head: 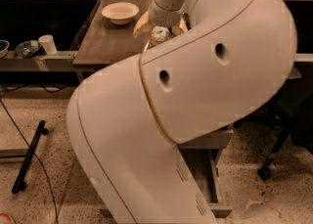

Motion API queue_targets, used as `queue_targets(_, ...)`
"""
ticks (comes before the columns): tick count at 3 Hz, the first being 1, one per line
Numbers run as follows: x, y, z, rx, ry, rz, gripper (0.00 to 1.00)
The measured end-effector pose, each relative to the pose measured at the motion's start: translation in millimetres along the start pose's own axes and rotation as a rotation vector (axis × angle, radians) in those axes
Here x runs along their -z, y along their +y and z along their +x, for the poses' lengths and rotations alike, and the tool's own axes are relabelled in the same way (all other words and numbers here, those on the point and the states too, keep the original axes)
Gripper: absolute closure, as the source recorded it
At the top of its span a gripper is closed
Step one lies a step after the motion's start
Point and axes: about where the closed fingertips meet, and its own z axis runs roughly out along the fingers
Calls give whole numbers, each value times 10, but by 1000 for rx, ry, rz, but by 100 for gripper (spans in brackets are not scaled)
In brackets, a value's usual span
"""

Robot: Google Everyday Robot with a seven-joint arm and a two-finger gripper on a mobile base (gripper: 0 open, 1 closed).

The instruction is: Pick 7up can from bottom drawer and place on counter

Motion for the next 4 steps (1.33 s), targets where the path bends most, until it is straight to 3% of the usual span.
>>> queue_targets(1,0,0,0,0,0,0,0)
queue_targets(2,207,-7,61,-7,49,113,0)
queue_targets(3,664,133,144,-18,183,393,0)
queue_targets(4,1012,260,174,-52,297,496,0)
